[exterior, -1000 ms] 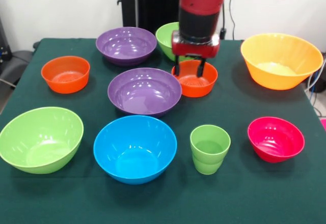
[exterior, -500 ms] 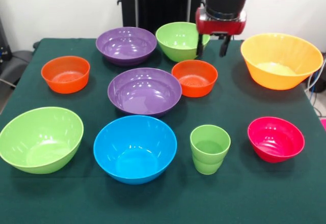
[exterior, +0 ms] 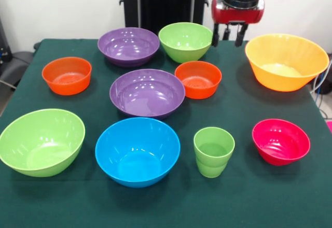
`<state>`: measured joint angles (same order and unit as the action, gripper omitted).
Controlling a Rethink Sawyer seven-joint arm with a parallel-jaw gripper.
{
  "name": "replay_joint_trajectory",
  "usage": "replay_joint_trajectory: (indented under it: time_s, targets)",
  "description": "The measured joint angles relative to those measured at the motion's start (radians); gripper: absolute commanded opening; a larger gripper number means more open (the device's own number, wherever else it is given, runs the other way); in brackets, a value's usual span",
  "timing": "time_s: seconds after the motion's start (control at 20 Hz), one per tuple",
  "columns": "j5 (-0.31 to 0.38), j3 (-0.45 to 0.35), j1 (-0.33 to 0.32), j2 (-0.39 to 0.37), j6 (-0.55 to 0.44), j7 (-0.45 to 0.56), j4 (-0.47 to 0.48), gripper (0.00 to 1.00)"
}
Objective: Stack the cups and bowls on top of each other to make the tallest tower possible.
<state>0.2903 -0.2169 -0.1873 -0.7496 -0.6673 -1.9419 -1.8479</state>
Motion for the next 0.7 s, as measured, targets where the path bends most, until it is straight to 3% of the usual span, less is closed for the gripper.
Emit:
replay_joint_trajectory:
  time_s: [0.25, 0.7]
  targets:
    - [-0.057, -0.001, 0.036, -0.013, 0.000, 0.000, -0.021, 1.00]
    - [-0.237, -0.002, 0.193, -0.048, 0.000, -0.023, -0.079, 1.00]
